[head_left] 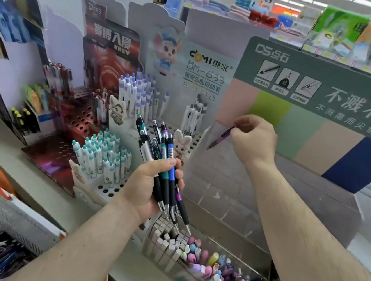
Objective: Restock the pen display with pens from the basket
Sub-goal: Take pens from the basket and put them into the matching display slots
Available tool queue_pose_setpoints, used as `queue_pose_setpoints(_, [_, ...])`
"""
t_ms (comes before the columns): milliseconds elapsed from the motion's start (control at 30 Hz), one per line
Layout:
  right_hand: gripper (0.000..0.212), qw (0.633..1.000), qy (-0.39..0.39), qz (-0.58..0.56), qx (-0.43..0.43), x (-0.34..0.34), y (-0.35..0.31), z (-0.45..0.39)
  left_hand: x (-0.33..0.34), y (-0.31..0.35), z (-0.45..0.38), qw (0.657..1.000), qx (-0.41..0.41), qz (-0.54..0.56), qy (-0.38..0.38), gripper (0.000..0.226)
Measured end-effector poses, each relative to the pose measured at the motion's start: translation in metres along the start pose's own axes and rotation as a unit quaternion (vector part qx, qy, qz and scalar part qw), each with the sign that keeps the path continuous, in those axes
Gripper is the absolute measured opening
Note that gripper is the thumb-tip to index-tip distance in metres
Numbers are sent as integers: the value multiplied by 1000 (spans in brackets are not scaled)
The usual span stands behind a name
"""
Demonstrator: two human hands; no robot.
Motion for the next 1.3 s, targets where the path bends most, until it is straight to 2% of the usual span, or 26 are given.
queue_pose_setpoints(100, [9, 1000, -7, 15, -19, 4, -4, 0, -1, -1, 0, 1000, -13, -6, 3, 9])
queue_pose_setpoints(233, [20, 999, -8, 26, -19, -3, -4, -4, -2, 0, -2, 1000, -23, -9, 5, 9])
queue_pose_setpoints(367, [15, 998, -22, 50, -30, -9, 1, 0, -1, -1, -3, 1000, -25, -17, 6, 8])
queue_pose_setpoints(567, [20, 996, -37, 67, -50, -7, 5, 10, 1, -4, -2, 999, -23, -35, -10, 10])
queue_pose_setpoints(633, [19, 996, -17, 71, -58, -12, 1, 16, 1, -4, -1, 999, -20, -46, -13, 12])
queue_pose_setpoints(700, [21, 995, 25, 46, -88, -23, -11, 29, 0, -6, 0, 998, -19, -61, -20, 10])
queue_pose_setpoints(767, [12, 995, 0, -29, -101, -26, -25, 49, 2, -8, 2, 995, -27, -90, -39, 7])
queue_pose_setpoints(833, [10, 990, -107, -61, -69, -10, -30, 69, 5, -12, 5, 989, -43, -129, -65, 11])
queue_pose_setpoints(900, [23, 980, -195, -29, -17, 12, -19, 82, 6, -17, 8, 983, -58, -157, -74, 11])
queue_pose_setpoints(1000, [21, 963, -254, -75, 53, 29, -2, 91, 5, -22, 8, 986, -54, -152, -51, 13])
queue_pose_setpoints(1067, [17, 958, -257, -108, 72, 29, 3, 93, 3, -27, 7, 990, -56, -130, -16, 11])
queue_pose_setpoints(1200, [23, 965, -194, -158, 83, 16, 7, 91, -2, -33, 5, 990, -78, -102, 51, 14])
queue_pose_setpoints(1300, [19, 919, -156, -325, 161, 4, 16, 87, -7, -33, 2, 992, -72, -74, 74, 9])
Point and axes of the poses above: each hand's wrist, its own z-axis away from the middle knuckle, its own x-axis out of the palm, y = z × x, the point moved 6 cm from there along -z, towards the middle knuckle, and after that the axes turned 8 degrees about x, right-handed, at the moved point
